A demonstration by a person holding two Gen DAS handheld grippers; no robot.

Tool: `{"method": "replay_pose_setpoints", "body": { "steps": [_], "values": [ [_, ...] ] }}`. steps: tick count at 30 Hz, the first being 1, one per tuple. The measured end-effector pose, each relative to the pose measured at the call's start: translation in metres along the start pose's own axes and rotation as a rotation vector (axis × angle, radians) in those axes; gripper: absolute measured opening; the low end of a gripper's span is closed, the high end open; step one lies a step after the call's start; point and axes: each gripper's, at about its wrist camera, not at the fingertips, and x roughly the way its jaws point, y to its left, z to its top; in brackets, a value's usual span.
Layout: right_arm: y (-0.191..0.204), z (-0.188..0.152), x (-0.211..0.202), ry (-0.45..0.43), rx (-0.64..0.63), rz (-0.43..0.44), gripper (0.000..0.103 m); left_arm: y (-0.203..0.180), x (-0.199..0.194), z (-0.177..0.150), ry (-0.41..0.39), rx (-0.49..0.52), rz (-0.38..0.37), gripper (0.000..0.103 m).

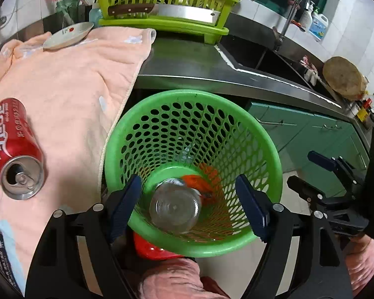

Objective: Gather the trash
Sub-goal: 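Carry the clear plastic bowl to the green basket and open the left gripper, then grasp the red Coca-Cola can with the right gripper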

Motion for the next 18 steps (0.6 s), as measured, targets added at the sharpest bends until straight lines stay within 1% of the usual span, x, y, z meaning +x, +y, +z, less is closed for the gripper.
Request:
{"method": "replay_pose_setpoints", "body": {
  "steps": [5,8,14,18],
  "values": [
    [0.011,0.003,-0.003,-0.011,-0.01,0.026,0.084,0.003,-0.027,-0.007,-0.046,0.012,0.037,0.077],
    [0.023,0.007,-0.006,-0.02,-0.031,0.048,0.084,0.011,-0.05,-0.015,-0.08,0.008,0.088,0.077],
    [0.058,0.017,-0.007,-0.032,-0.069,0.126,0.085,0.04,-0.105,-0.037,-0.157,-0.023,0.196,0.077],
    [0.089,0.027,-0.007,-0.036,-0.1,0.189,0.085,0.066,-0.135,-0.056,-0.18,-0.047,0.272,0.077]
  ]
}}
